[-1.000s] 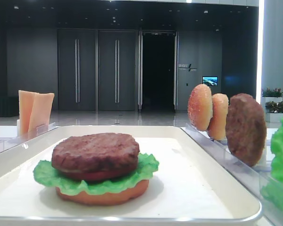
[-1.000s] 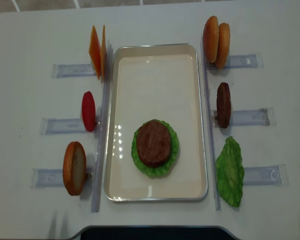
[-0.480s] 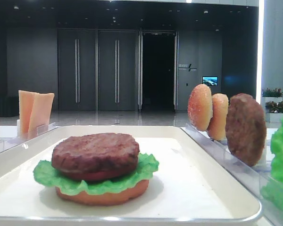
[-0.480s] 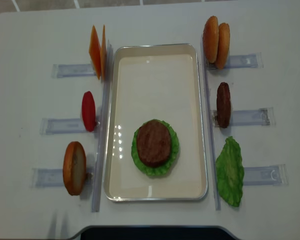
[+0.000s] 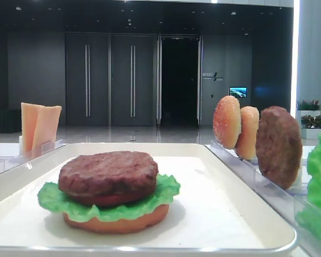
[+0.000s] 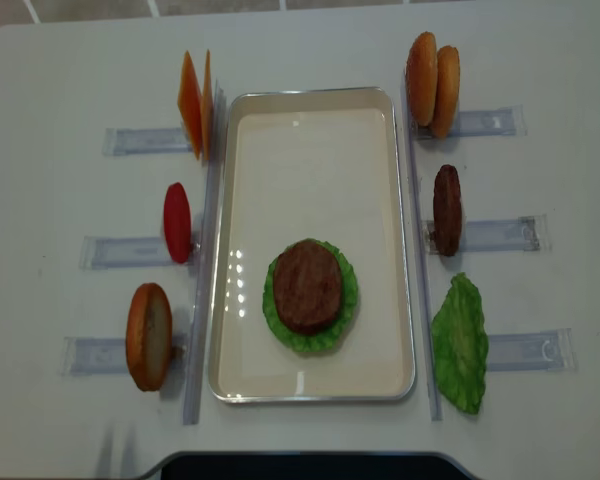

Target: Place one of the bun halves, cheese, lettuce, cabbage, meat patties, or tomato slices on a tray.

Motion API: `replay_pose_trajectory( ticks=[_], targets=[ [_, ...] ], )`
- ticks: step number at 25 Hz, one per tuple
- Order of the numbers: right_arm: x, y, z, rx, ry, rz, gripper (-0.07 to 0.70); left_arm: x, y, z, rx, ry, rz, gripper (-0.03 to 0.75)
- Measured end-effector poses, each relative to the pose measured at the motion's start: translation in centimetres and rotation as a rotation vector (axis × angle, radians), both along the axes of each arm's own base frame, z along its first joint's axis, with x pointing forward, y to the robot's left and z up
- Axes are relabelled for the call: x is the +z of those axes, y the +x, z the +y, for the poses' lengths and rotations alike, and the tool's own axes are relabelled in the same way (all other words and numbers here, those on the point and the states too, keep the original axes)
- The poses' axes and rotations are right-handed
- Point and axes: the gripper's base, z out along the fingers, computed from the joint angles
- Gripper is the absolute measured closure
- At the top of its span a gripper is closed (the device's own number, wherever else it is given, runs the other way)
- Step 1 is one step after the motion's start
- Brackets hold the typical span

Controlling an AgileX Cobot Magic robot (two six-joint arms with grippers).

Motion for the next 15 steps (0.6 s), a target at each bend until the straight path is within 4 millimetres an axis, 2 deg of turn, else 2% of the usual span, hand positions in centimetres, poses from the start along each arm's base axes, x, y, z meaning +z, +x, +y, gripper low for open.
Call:
replay_pose_trajectory(
  ticks=[15],
  targets=[
    [-0.32,0.07,0.12,0.023,-0.012,0.017,0.272,0.00,0.00,0.00,0.000,0.000,0.000,0.496]
  ],
)
